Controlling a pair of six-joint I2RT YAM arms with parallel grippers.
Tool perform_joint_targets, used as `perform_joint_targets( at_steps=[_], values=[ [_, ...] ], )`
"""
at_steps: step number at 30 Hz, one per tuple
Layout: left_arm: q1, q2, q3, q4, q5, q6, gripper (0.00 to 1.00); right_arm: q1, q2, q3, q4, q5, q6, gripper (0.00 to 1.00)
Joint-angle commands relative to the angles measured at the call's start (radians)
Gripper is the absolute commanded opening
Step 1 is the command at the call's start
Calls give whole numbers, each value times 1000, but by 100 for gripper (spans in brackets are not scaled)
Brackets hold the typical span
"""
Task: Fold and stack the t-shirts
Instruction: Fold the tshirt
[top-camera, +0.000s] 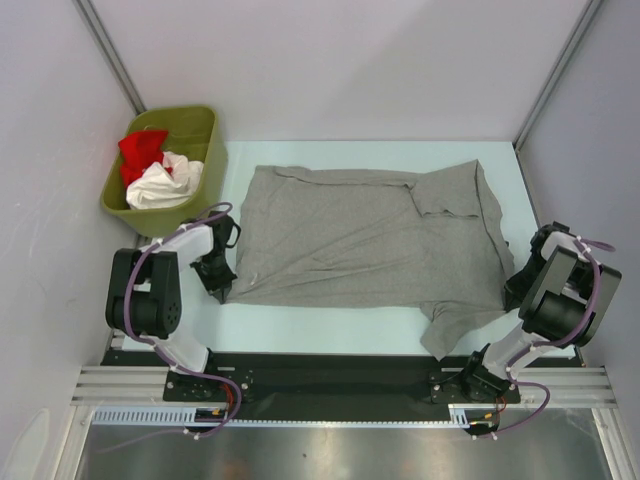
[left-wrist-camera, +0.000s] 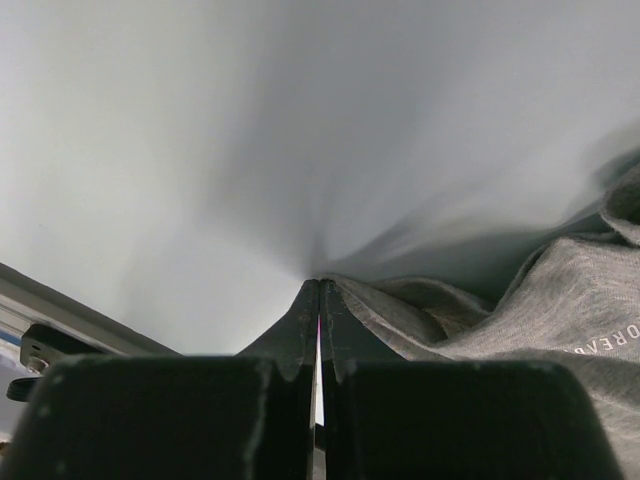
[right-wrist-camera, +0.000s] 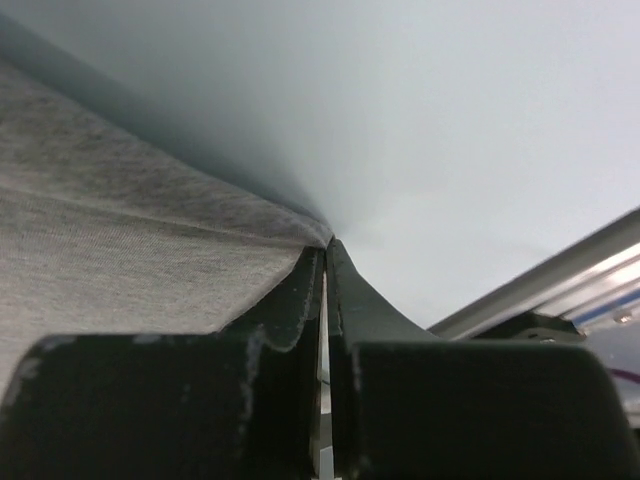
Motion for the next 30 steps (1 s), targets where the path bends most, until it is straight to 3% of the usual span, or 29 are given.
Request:
perform_joint_targets(
  at_steps=[1, 7, 11, 16, 27, 30],
  values=[
    [16, -12, -45, 28, -51, -12, 0, -10, -25, 31, -63, 83, 22, 0],
    [23, -57, -39, -9, -90, -22, 0, -24, -98, 35, -86, 77, 17, 0],
    [45, -89, -42, -35, -119, -32, 1, -35, -59, 75, -68, 28, -20, 0],
    [68, -184, 5, -76, -171, -38, 0, 15, -62, 172, -127, 84, -32, 0],
    [85, -182, -82, -104, -74, -74, 0, -19, -71, 132, -206, 111, -8, 0],
    [132, -222, -88, -113, -83, -86, 0, -15, -102, 144, -229, 149, 3, 0]
  ],
)
